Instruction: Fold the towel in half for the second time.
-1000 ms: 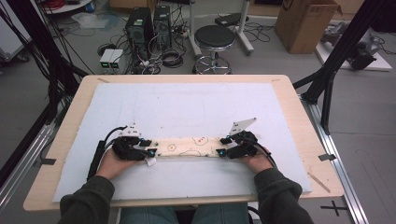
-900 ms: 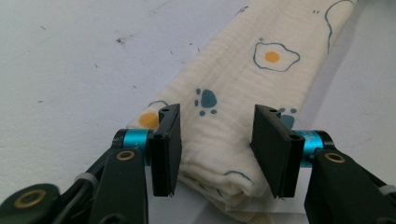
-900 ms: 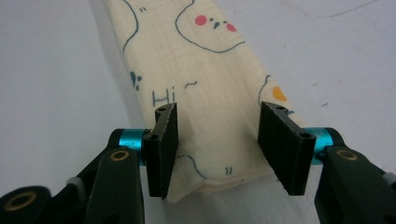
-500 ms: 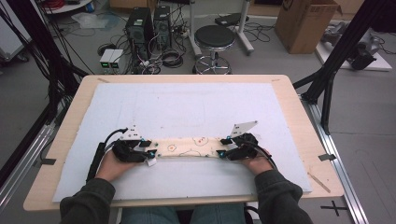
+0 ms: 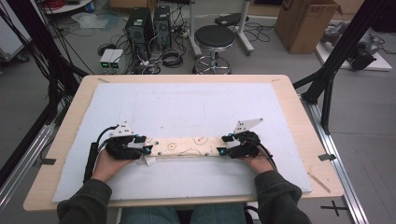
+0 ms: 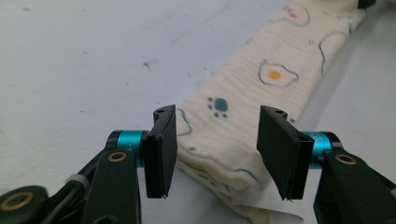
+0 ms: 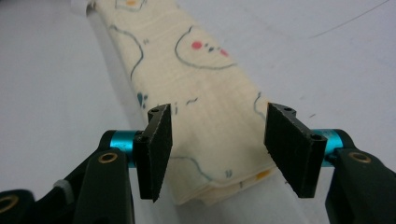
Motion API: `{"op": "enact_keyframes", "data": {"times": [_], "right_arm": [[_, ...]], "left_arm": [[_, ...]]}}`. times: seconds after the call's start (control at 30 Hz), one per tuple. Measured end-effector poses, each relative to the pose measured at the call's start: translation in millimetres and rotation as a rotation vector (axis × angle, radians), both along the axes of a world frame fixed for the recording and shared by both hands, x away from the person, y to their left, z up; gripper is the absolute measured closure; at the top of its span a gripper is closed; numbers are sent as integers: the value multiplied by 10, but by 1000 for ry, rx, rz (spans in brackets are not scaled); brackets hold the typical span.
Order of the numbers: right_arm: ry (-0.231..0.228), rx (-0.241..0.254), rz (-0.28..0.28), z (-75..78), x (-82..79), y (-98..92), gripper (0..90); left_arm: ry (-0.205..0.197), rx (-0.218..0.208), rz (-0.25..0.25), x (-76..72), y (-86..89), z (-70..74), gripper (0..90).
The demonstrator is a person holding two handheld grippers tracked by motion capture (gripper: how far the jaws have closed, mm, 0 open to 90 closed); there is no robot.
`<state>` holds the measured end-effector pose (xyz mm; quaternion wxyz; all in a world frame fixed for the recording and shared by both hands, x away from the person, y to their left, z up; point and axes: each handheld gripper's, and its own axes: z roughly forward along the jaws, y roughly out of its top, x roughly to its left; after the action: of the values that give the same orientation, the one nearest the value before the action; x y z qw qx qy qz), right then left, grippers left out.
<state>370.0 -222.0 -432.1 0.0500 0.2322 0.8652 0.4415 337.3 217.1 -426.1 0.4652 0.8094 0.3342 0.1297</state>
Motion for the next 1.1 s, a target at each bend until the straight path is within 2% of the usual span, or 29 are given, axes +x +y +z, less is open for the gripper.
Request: {"op": "enact_keyframes", "data": {"times": [0.07, 0.17, 0.4, 0.47, 0.63, 0.7, 0.77, 0.93, 1.1], "right_arm": [[-1, 27, -14, 44, 31, -25, 412], [-3, 41, -53, 95, 91, -42, 425], [54, 6, -135, 19, 252, -85, 468], [89, 5, -145, -10, 280, -99, 486], [131, -3, -136, -84, 338, -88, 551], [155, -15, -124, -110, 348, -71, 605], [160, -13, -107, -114, 351, -68, 679], [171, -14, -90, -115, 348, -58, 770], [159, -36, -86, -55, 332, -37, 796]], "left_arm": [[0, -17, 42, 34, 37, 4, 485], [17, -16, 81, 99, 64, -17, 508], [70, -15, 102, 212, 22, -98, 535], [98, -15, 102, 237, 32, -121, 538], [138, -14, 80, 259, 39, -158, 590], [149, -6, 69, 256, 22, -169, 628], [152, 8, 52, 256, 7, -179, 685], [144, 4, 56, 244, -4, -164, 794], [117, 12, 66, 228, 1, -124, 822]]}}
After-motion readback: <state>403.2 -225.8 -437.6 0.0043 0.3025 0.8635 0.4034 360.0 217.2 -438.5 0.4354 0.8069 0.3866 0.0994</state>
